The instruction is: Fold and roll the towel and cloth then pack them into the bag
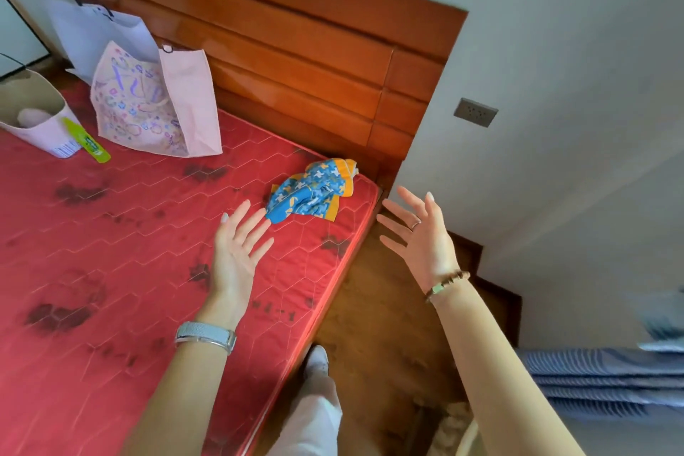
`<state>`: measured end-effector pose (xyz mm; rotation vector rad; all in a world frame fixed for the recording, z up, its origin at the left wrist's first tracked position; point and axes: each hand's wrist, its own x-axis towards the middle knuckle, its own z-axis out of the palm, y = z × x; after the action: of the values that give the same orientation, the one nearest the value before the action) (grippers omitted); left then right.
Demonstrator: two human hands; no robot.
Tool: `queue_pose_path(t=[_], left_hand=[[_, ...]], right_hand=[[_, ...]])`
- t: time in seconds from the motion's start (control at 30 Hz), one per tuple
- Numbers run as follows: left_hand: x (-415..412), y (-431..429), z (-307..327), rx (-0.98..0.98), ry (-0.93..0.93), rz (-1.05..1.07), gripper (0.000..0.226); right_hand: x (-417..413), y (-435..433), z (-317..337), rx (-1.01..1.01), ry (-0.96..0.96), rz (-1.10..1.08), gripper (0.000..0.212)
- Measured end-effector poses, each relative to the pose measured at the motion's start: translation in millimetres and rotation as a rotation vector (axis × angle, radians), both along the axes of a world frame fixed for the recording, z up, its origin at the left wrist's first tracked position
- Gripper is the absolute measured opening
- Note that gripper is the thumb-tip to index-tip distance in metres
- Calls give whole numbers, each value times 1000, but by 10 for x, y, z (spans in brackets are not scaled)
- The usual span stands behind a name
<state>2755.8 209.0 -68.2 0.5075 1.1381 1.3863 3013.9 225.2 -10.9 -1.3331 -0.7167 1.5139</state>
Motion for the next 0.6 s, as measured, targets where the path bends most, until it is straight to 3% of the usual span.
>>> queue_pose_path(t=[0.6], left_hand=[[-489, 1572, -994, -388, 69, 56, 47]], right_hand=[[-461, 2019, -780, -213, -48, 90, 44]])
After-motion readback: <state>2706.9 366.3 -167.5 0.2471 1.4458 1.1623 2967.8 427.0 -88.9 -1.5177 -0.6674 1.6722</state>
